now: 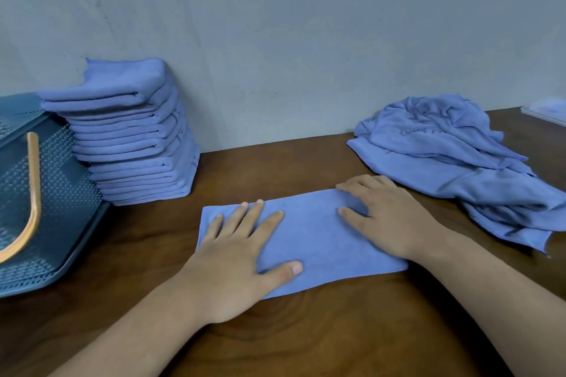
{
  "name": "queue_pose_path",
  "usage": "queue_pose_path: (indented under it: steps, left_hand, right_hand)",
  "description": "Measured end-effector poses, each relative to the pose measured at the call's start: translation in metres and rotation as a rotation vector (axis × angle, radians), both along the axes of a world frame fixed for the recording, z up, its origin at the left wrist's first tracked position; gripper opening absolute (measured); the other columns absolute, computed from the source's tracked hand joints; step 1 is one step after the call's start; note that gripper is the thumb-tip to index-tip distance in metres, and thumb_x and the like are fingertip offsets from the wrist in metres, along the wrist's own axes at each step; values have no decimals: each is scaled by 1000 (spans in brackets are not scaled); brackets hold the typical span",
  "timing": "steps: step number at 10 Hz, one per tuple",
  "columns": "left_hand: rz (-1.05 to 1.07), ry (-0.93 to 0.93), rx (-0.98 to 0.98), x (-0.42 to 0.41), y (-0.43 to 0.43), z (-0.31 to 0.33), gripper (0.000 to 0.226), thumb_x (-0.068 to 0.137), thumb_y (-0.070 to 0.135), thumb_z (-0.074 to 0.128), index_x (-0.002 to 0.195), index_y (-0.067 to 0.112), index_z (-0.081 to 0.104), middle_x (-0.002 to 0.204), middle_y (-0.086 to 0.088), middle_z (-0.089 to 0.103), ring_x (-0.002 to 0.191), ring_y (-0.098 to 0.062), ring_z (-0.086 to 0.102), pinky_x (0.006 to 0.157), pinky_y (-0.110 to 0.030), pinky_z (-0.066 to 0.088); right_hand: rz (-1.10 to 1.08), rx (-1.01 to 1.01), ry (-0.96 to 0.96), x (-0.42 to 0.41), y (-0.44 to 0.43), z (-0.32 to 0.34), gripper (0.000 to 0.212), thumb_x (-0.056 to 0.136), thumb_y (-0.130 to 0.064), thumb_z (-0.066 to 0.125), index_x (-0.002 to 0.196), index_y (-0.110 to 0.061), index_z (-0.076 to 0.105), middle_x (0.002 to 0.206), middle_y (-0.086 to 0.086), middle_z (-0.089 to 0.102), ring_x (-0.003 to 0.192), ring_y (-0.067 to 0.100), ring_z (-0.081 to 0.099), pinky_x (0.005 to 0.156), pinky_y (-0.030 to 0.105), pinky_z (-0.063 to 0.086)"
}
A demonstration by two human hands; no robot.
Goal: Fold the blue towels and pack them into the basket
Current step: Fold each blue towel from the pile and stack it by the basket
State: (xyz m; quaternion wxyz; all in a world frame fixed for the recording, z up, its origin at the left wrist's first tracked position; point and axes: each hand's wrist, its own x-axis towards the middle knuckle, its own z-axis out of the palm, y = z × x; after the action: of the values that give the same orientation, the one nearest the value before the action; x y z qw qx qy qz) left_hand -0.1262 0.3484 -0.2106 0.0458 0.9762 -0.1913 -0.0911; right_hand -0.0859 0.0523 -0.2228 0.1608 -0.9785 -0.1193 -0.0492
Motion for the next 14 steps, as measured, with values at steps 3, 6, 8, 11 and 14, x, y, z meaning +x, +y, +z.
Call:
queue_pose_path:
  steps: [3,6,8,11,14]
  left_hand:
    - [-14,-1,-19,2,4,-6,93,86,95,16,163,52,-13,171,18,-29,155,-5,-32,130,-46,-13]
    - [-21,-24,-37,3,5,-9,95,83,97,13,163,52,-11,172,18,-25,156,-6,-29,131,-48,-9]
    - [-16,-20,-36,2,4,-8,94,85,96,14,163,52,-12,172,18,-26,156,-5,-30,131,-48,-10]
    - [-7,-16,-21,2,3,-6,93,84,95,12,163,52,-13,170,19,-28,155,-4,-31,131,-46,-11]
    - [2,3,-36,2,3,-5,98,81,99,14,162,52,-15,168,22,-32,152,-1,-36,130,-43,-14]
  right_hand:
    - [-164,-109,-46,6,6,1,19,92,-46,53,103,-32,59,102,-12,56,95,14,45,84,38,46]
    - [-267,362,-9,-2,11,12,9,88,-33,68,90,-28,60,83,-11,67,76,8,60,64,31,42]
    - [-196,569,93,-8,-3,16,26,100,-36,67,120,-49,56,71,-4,56,57,3,47,65,29,41]
    - [-99,493,195,-16,-2,14,64,95,-35,75,151,-50,48,155,-32,41,138,-12,37,102,13,34]
    - [-26,302,328,-24,-3,25,105,68,-66,89,157,-56,34,160,-27,31,151,-3,26,112,21,25]
